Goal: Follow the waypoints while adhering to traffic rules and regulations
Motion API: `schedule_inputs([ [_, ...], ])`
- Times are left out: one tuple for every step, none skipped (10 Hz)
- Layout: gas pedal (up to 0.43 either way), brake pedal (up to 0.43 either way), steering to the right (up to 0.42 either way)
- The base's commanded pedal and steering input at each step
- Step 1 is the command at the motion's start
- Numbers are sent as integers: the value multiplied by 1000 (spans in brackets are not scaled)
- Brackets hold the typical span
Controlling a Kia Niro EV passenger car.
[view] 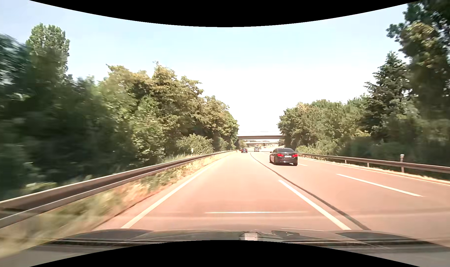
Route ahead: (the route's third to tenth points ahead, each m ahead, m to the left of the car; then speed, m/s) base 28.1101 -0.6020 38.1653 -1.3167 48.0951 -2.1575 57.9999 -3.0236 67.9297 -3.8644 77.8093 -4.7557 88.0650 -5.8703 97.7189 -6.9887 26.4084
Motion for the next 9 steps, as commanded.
schedule_inputs([
  [157, 0, 8],
  [157, 0, 8],
  [157, 0, 8],
  [157, 0, 8],
  [157, 0, 8],
  [157, 0, 8],
  [157, 0, 9],
  [157, 0, 9],
  [157, 0, 9],
])
